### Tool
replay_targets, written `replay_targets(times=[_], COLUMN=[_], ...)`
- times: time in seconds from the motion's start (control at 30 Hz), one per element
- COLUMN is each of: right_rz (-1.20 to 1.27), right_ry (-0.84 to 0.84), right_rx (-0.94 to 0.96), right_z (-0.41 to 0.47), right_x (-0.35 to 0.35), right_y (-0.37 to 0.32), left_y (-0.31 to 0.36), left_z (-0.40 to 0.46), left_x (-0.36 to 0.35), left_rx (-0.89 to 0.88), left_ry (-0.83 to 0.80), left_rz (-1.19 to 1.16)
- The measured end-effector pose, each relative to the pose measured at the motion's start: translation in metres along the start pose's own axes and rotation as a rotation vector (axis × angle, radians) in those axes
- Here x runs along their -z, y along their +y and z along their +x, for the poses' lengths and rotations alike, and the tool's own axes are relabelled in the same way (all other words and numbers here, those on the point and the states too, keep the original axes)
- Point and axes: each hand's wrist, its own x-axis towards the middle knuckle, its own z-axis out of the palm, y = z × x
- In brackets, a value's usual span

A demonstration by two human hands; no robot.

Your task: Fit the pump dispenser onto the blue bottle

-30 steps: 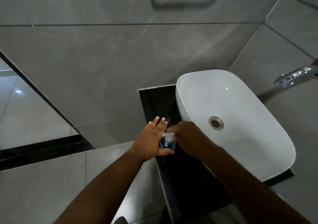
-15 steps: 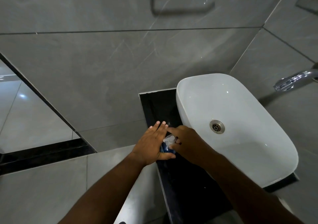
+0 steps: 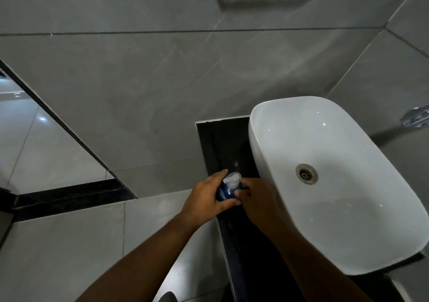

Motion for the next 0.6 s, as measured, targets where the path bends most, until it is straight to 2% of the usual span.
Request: replay_targets(times=[0.1, 0.33, 0.6], right_rz=[0.014, 0.066, 0.072], right_ry=[0.046, 0.186, 0.17], right_rx=[0.028, 0.157, 0.178], right_z=[0.042, 0.156, 0.218], right_x=[-0.005, -0.006, -0.01], right_y=[-0.011, -0.047, -0.061], left_y=[-0.009, -0.04, -0.056], left_z=[0.039, 0.145, 0.189], left_x=[0.017, 0.071, 0.093], left_rx=[0.003, 0.039, 0.035], left_ry=[0.058, 0.112, 0.162], left_rz=[-0.038, 0.045, 0.088])
